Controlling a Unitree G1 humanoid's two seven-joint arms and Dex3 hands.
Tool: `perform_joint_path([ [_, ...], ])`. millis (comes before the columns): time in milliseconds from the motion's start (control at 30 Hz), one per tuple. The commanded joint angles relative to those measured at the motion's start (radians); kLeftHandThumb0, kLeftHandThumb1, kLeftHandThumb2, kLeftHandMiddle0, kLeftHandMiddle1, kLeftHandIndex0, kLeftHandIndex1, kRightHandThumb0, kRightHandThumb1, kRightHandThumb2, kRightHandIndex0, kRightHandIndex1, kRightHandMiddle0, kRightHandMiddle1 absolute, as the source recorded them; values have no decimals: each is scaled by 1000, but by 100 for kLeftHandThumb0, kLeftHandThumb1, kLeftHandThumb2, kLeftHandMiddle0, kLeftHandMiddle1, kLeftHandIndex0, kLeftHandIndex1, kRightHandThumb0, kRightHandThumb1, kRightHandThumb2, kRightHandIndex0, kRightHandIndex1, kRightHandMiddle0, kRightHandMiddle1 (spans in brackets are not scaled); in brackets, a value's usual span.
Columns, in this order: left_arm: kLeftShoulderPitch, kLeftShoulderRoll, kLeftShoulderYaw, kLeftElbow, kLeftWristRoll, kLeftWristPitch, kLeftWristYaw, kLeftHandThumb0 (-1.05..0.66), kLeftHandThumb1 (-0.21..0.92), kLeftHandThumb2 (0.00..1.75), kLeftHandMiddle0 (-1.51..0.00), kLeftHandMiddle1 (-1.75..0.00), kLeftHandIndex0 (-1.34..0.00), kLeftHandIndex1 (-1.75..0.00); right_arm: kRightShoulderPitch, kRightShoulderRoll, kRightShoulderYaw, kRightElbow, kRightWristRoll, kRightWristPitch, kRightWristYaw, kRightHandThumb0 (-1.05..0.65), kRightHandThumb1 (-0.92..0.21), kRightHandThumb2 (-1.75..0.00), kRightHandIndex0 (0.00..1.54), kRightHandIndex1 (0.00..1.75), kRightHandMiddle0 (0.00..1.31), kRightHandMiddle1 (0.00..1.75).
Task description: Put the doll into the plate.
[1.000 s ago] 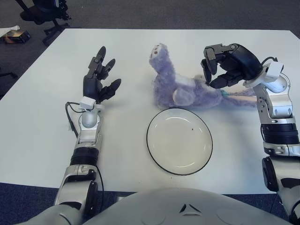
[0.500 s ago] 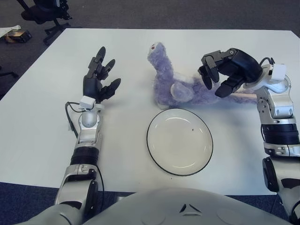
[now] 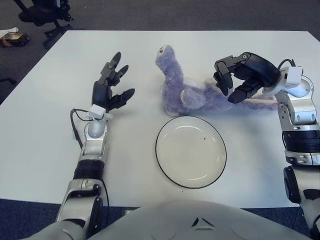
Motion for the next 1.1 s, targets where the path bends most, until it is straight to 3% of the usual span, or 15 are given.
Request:
perform_joint_path([
  [0,107,-31,-39,-186,15,234,-1,-65,92,4,-48,0,-44,0,-30,-5,5,41,-24,-19,-8,-28,-90,-1,101,175,80,175],
  [133,117,-34,-40,-229,18,292,-3,-68,92,5,-48,0,-44,0,-32,-5,5,45,-24,-23,-7,-28,-90,-1,101,175,80,175],
  [200,122,-10,-51,-365,1,521,-38,-69,92,6,-48,0,-43,0,-42,1,10,82,-47,-44,-21,-29,-90,-1,101,175,80,175],
  [267,125,3,-53,-444,-30,663,-64,-70,92,8,-48,0,-41,0,-44,7,12,105,-72,-67,-45,-29,-91,-1,101,175,80,175],
  [367,122,6,-49,-480,-53,735,-80,-71,92,8,-46,0,-38,0,-43,17,11,135,-117,-140,-87,-29,-91,-1,101,175,80,175],
  [600,115,9,-42,-534,-63,835,-87,-71,92,9,-46,0,-37,0,-48,22,15,164,-137,-189,-107,-30,-91,-1,101,175,80,175],
  [667,88,10,-44,-546,-77,892,-94,-71,92,9,-46,0,-37,0,-10,41,-13,210,-540,-533,-520,-31,-91,-1,92,175,75,175],
  [733,76,11,-45,-551,-82,915,-97,-71,92,9,-46,0,-38,-1,6,48,-21,232,-723,-677,-715,-32,-92,-1,81,175,68,175],
  [1067,65,9,-47,-552,-79,937,-98,-71,92,10,-47,-1,-41,-3,-9,29,17,281,-808,-698,-870,-31,-92,-1,69,175,60,175],
])
